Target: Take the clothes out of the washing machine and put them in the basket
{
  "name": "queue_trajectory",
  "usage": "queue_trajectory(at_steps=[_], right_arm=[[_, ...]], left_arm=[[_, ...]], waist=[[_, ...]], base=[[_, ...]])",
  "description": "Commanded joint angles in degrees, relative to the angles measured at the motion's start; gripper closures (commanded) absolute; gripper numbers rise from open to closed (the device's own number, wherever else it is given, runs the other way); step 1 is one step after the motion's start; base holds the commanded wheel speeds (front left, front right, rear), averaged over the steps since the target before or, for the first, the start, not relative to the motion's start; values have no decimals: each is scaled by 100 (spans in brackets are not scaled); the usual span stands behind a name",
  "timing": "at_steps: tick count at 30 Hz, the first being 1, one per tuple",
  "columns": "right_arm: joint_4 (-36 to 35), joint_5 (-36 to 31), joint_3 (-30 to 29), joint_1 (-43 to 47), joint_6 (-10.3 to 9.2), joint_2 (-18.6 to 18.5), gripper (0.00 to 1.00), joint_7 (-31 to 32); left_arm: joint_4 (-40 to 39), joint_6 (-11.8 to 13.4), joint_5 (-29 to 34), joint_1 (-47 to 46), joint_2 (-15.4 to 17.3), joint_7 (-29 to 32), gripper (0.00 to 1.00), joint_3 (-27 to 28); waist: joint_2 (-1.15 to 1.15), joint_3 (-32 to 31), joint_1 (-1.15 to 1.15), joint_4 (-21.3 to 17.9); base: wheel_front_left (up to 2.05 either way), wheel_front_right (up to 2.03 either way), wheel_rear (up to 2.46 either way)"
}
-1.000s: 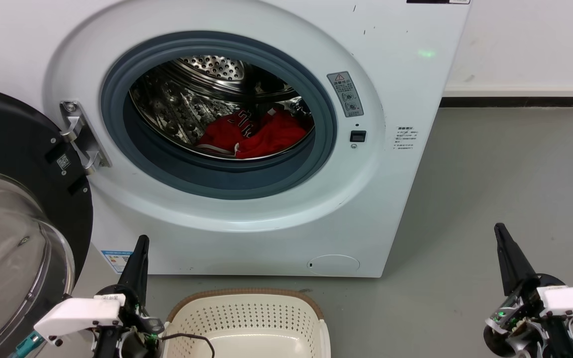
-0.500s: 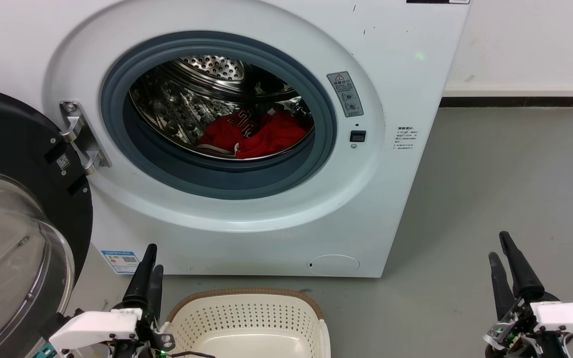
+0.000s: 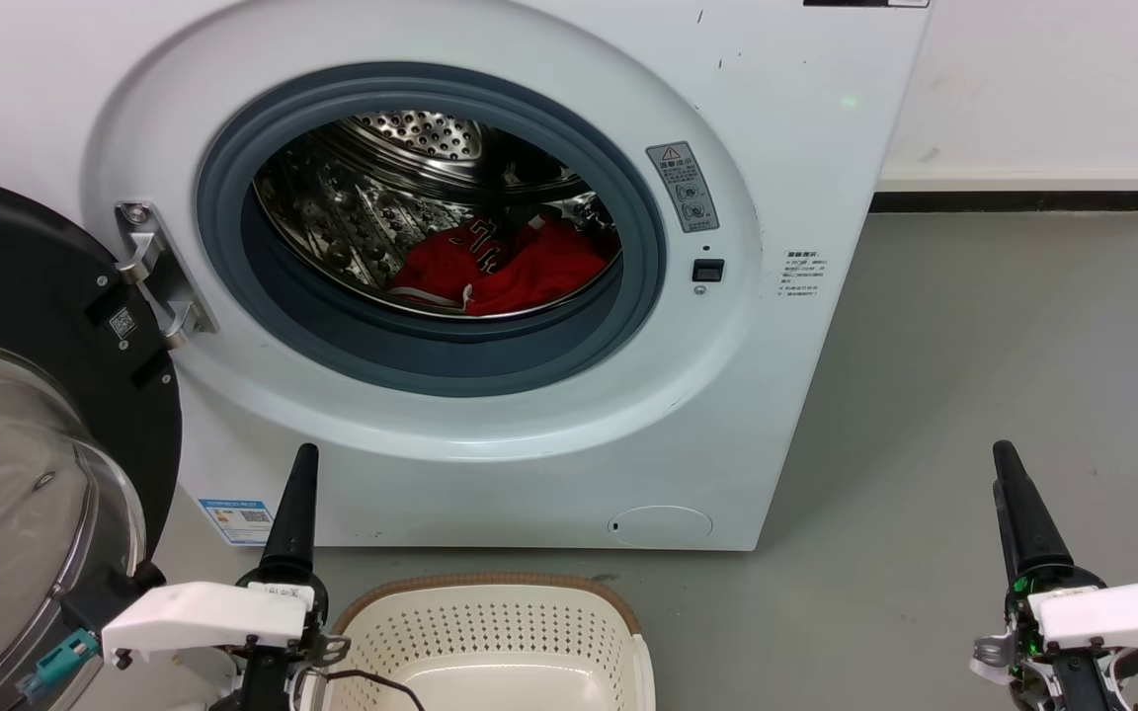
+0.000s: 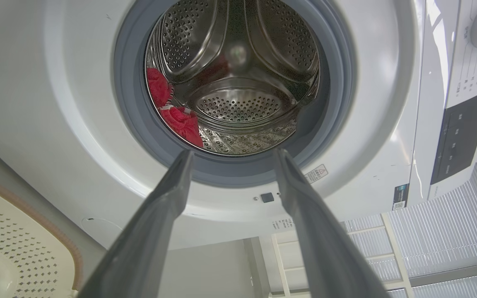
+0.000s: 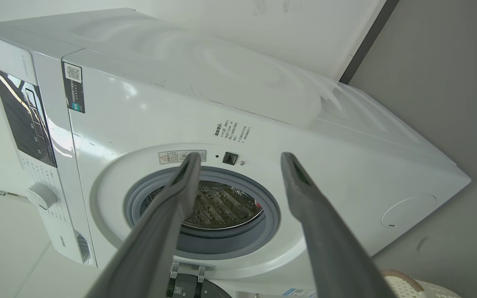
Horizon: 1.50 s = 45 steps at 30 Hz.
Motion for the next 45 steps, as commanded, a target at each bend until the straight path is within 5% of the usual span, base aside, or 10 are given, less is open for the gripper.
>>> queue_trajectory(at_steps=[1,24,45], right_arm=[[-179,-333,13,-48,0,-2,0,-68],[-636,-3455,188,97,0,0,0,-540],[-687,-5285,249,155,0,2,0,-853]], left_arm=[[-161,-8,288,-206,18,-69,0,-18],[-498,-13,3016,-302,86,-541,0,-265],[-440,133,4643,-342,155,-888,0,-466]], waist=[[0,0,0,-3],[0,-12,0,-36],[0,-15,0,-69]], base=[[0,0,0],[0,0,0],[0,0,0]])
